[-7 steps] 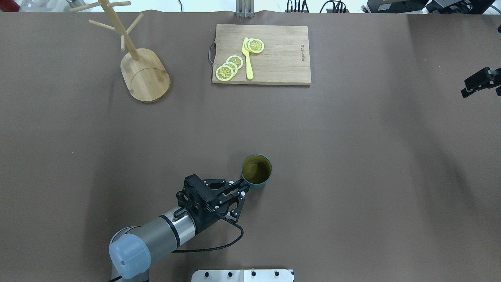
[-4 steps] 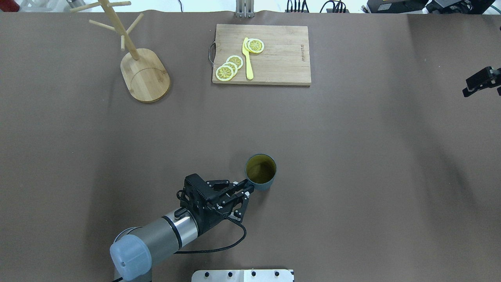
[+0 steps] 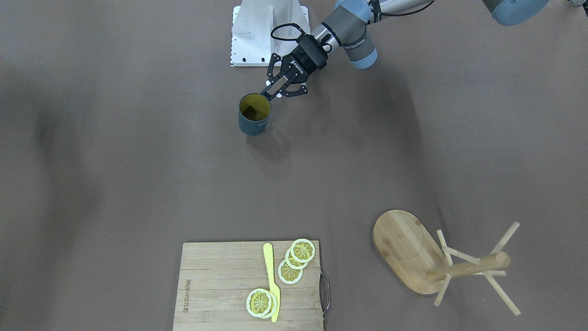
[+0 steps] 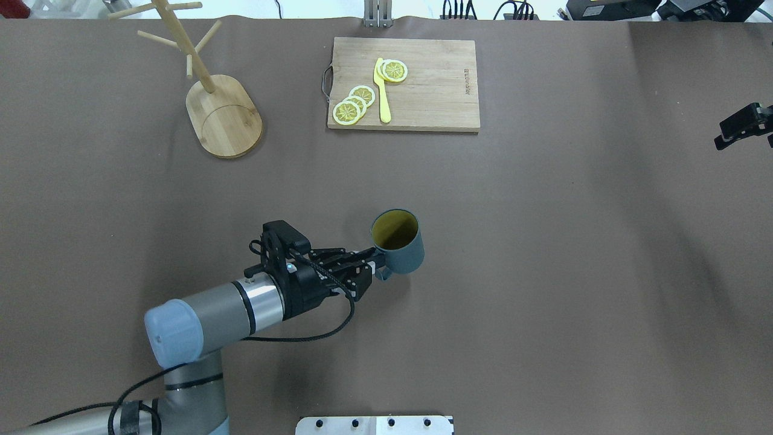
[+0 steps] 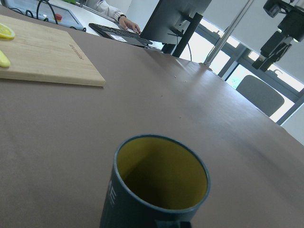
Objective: Hang cup on storage rack
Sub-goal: 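Carry the mug with the left gripper up to the wooden rack's peg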
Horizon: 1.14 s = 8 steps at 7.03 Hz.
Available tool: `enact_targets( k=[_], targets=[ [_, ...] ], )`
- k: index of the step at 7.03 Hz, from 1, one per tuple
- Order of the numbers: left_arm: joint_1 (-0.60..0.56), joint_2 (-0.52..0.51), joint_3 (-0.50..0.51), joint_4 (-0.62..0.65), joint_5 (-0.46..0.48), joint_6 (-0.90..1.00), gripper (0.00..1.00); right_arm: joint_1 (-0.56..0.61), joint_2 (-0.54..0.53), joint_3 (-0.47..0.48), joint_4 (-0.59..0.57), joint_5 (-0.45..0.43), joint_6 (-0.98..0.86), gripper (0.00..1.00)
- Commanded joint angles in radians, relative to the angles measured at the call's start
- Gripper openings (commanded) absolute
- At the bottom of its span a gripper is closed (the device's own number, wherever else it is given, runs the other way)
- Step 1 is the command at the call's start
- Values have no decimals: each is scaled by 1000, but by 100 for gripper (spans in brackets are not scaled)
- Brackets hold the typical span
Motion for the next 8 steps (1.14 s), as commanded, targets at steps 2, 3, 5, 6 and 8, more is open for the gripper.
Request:
enact_targets(
  k=[2,3,5,6,8],
  targets=[
    [-232,16,-3,-3,-281,-171,0,-1,-2,4,1,0,0,100],
    [-270,21,-5,-23,-335,-266,0,-1,-1,4,1,0,2,100],
    [-342,75,-3,-135,-380,-487,0,-1,2,7,1,0,2,100],
    [-408,84,-3,-138,-449,-576,0,-1,4,10,1,0,2,100],
    [-546,93,12,-137,-568,-694,0,-1,8,12,1,0,3,100]
  ],
)
